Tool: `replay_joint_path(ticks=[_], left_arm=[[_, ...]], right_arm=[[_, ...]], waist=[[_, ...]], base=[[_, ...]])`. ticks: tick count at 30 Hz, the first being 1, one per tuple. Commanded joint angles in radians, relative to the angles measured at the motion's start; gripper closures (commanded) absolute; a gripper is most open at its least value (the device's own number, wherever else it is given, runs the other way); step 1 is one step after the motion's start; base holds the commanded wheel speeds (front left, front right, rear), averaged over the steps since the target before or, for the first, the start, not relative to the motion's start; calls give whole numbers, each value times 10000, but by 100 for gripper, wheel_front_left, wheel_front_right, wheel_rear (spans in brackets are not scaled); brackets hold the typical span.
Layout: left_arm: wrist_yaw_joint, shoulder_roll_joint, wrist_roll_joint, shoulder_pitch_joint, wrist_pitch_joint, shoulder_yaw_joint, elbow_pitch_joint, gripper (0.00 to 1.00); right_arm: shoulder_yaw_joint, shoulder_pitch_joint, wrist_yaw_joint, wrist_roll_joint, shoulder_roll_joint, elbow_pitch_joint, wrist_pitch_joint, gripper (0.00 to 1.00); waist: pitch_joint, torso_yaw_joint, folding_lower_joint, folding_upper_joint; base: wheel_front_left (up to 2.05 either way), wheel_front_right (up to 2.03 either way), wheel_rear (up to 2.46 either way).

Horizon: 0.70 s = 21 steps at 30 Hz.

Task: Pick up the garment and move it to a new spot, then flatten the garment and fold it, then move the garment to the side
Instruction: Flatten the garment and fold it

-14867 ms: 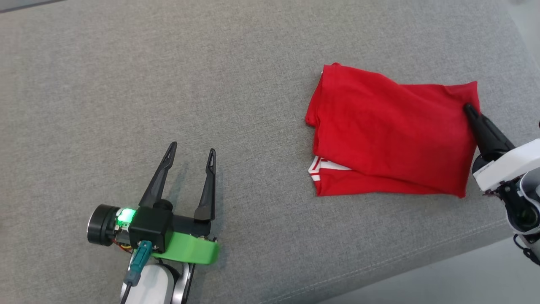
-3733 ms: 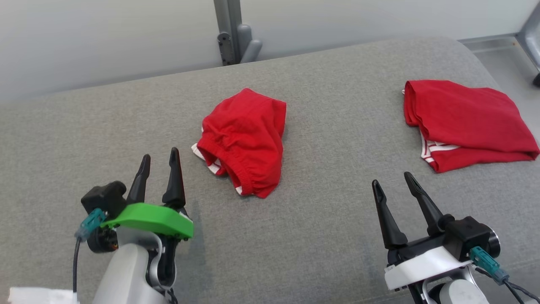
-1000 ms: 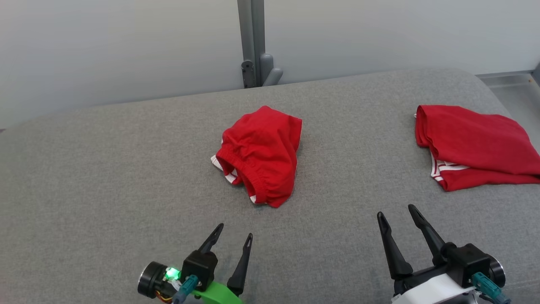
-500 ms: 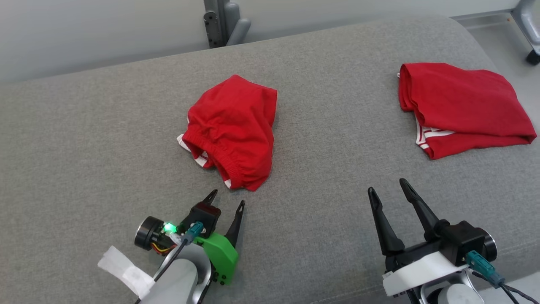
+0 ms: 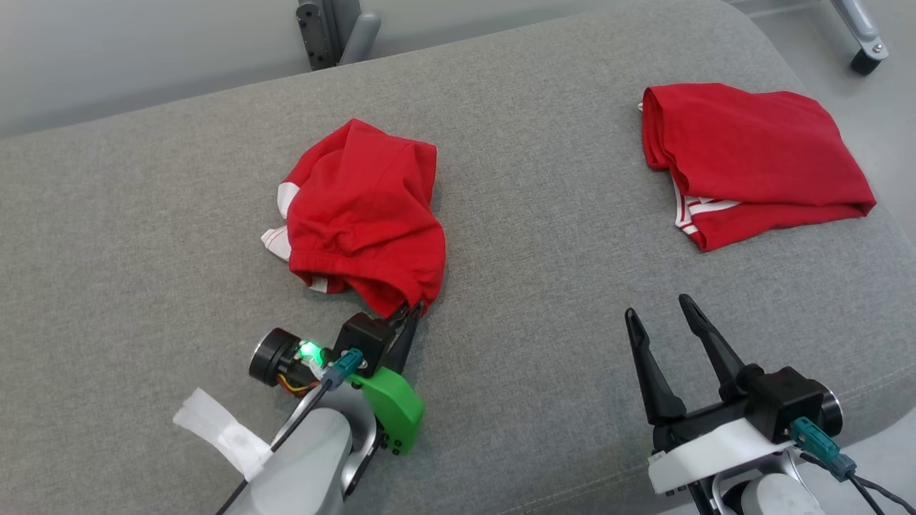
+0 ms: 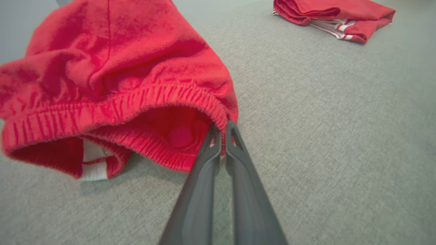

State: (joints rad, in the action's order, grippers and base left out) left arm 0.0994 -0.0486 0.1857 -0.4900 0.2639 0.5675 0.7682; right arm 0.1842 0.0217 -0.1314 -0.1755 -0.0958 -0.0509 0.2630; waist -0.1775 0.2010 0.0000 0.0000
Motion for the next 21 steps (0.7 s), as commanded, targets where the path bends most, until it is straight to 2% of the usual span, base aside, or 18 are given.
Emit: replay_joint_path(ticks=[1,4,9,12,17,19,21], left_arm=[[72,-36,103,-232,-1,38,-148,100],[206,-39,661,-454,-1,175,-701,100],[308,-38,2384,-1469,-173,525,-1197,100],[320,-27,3524,-2347,-699,731,-1538,100],[319,-44,4902,-3919,-1755,241,-1907,100],[127,-40,5095,-4460,-2196,43,-2003,100],[-276,-61,5166,-4832,-2790,-42,-2032,100]], right_arm=[[0,34,15,-11,18,-31,27,0],[41,-6,15,-42,45,-59,27,0],[95,-198,15,-83,106,-158,27,0],[59,-315,15,-114,150,-179,27,0],[19,-554,15,-172,207,-230,27,0],[-24,-620,15,-178,227,-214,27,0],[-64,-690,15,-163,245,-189,27,0]], waist=[[92,22,0,0],[295,68,0,0],[803,224,0,0],[1154,396,0,0],[1646,653,0,0],[1761,735,0,0],[1847,784,0,0]], base=[[0,0,0],[0,0,0],[0,0,0],[0,0,0],[0,0,0],[0,0,0],[0,0,0]])
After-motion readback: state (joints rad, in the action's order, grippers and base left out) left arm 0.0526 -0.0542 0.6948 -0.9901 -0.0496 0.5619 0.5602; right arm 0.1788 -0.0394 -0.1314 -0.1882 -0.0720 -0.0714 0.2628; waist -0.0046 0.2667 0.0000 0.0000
